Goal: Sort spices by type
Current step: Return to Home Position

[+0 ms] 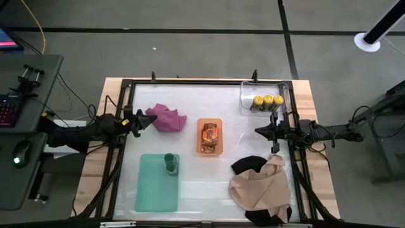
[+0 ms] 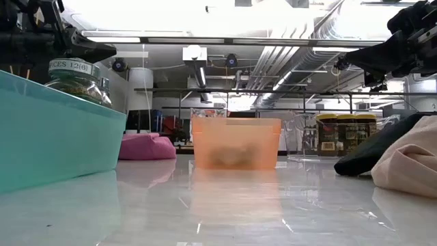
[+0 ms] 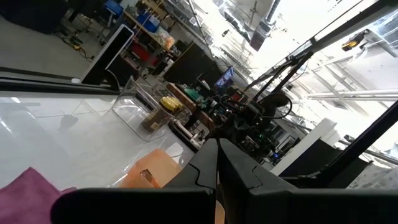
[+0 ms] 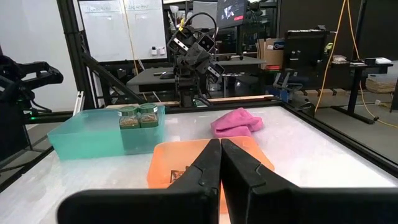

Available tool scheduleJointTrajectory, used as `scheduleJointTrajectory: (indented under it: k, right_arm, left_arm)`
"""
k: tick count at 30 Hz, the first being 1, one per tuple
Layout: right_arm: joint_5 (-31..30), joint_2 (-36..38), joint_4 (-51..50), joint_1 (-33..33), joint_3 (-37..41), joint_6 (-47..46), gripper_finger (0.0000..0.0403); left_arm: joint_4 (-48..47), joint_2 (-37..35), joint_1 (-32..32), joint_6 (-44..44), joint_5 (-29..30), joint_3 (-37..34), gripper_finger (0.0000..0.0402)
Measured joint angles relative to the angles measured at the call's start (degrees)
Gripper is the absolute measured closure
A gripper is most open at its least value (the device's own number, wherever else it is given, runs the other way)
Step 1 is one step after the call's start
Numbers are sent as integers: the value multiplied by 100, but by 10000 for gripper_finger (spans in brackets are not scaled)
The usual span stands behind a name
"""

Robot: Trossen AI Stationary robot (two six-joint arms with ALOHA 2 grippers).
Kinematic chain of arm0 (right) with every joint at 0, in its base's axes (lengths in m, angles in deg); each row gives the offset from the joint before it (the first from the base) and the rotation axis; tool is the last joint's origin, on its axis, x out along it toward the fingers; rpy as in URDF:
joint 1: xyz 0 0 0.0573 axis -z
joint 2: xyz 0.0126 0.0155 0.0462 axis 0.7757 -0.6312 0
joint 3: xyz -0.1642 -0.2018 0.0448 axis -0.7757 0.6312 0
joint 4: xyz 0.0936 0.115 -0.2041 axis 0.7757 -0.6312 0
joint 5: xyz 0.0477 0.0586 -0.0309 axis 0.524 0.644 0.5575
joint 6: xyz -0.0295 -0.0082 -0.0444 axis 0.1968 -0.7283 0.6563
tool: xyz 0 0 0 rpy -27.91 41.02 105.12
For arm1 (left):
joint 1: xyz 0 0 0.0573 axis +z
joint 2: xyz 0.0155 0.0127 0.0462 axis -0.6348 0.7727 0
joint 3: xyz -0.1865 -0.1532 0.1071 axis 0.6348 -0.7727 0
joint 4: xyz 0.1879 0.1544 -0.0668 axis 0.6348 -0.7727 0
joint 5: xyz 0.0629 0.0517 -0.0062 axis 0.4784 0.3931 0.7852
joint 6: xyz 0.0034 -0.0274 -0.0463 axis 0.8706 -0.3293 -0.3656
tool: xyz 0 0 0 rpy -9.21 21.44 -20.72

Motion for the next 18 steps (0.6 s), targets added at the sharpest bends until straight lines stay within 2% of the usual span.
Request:
scheduleJointTrajectory:
  k: [7,11,14,18]
  right_arm:
    - [0,0,0,0,2,0,402]
    - [0,0,0,0,2,0,402]
    - [0,0,-2,0,2,0,402]
    - [0,0,-1,1,2,0,402]
  left_arm:
    - [-15,0,0,-337,0,0,402]
    - [-22,0,0,-244,1,0,402]
    - [-74,0,0,490,0,0,401]
    - [-304,0,0,2192,0,0,401]
